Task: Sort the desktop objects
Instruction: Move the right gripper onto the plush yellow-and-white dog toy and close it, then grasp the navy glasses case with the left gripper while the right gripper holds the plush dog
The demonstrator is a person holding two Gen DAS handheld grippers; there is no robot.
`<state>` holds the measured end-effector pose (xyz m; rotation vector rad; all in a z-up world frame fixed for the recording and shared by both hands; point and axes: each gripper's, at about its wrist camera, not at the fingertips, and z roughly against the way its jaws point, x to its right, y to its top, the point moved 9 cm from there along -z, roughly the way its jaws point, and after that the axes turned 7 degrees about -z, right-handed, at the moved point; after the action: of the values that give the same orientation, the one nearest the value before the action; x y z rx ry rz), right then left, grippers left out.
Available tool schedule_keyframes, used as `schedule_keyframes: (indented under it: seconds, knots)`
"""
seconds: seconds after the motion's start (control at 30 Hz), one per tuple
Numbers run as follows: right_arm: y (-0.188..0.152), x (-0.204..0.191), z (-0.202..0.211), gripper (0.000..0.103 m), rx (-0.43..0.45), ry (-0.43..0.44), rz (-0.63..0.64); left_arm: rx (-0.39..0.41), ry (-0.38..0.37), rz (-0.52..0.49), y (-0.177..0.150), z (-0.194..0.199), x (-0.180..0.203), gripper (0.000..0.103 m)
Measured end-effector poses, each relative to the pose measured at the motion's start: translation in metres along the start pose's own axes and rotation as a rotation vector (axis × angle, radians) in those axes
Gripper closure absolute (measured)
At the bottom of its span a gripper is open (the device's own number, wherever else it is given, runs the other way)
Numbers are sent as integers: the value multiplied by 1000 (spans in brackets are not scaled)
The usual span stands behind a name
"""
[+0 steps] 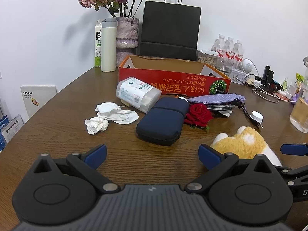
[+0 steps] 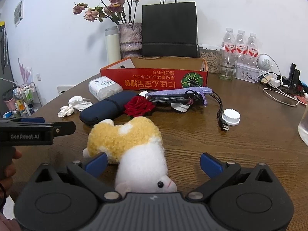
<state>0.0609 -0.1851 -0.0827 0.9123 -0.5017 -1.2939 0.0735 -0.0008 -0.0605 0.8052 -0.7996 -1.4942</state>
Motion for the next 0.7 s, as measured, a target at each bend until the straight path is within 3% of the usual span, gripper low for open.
schedule_keyframes:
  seconds: [0.4,0.5,0.57,0.6,0.7]
  knots:
    - [-7,-2,-20,3,-58,-6,28,-27,4,5,-4,-10,-3,0]
    - [-8,-6,-27,16,-77,13,39,-31,5,3,-4,-14,-5,0]
    - [-8,-8,-29,33,-79,38,41,-31,6,2,-4,-16,-6,0]
    - [-7,-9,-28,51,-74,49,43,-31,6,1,-3,-17,-6,0]
    - [-4,-7,-29,55,-76,71,17,-28,5,-7,1,-21,-6,0]
